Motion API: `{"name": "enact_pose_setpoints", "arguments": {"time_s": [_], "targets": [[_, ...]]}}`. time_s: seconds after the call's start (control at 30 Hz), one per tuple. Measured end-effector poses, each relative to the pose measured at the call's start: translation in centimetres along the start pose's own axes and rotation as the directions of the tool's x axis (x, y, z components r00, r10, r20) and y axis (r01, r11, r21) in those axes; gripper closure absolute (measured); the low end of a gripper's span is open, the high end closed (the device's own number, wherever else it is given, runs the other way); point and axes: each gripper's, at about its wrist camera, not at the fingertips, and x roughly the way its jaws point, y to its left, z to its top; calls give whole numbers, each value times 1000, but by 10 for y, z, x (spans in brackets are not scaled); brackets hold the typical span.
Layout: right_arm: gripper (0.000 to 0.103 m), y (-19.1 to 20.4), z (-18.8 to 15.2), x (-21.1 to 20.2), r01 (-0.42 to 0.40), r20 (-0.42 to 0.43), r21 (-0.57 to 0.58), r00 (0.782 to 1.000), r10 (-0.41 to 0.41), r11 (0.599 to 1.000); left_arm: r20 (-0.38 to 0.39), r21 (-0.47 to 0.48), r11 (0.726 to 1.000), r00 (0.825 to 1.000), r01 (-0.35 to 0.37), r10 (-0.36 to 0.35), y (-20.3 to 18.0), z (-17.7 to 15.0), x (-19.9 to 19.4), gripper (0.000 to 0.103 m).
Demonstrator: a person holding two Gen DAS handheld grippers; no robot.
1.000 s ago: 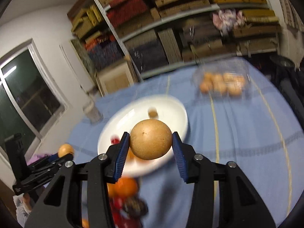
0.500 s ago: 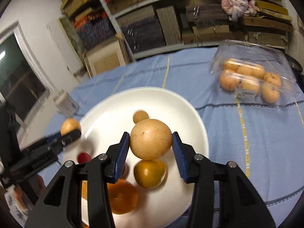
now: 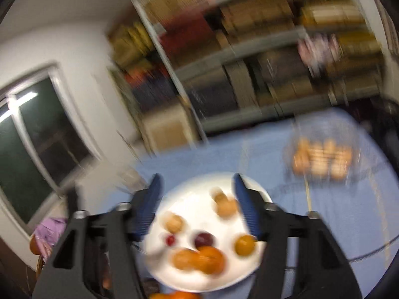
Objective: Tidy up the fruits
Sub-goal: 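Carry both fruits over the white bowl and open both tools to release them, then grasp the speckled orange fruit with the left tool while the right tool grasps the dark red apple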
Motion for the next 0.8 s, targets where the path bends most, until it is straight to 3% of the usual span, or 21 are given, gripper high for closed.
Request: {"name": "enact_pose_setpoints", "arguments": {"time_s": [0.03,0.1,0.23,0.4,0.47,0.57,0.63,0.8], "targets": [[16,13,2,-20,-13,50,-33,999,15,999,13,-13,1000,1000,-8,8,2,-1,-12,32],[13,37,-2,-51,-4,100,-101,995,14,995,9,-5,1000,1000,-14,14,1,-5,-32,31],[12,60,-26,-69,8,19,-174,1000,-5,985,23,9,1000,1000,-11,10,-4,-47,-81,26],[6,49,-103,-86,101,-38,-198,993,-111,975,-21,21,1000,1000,3,-3,-9,-128,-124,23],[5,35,-136,-83,163,-84,-195,980,-182,967,-40,57,998,999,-1,3,-13,-155,-131,23],[5,17,-168,-77,243,-186,-214,941,-284,946,-68,137,990,997,-11,20,-28,-184,-139,22],[5,17,-172,-81,237,-165,-201,948,-271,950,-78,162,987,997,5,8,-35,-193,-140,16],[5,15,-172,-84,242,-157,-193,949,-273,951,-112,199,980,994,20,2,-44,-198,-131,16]]}}
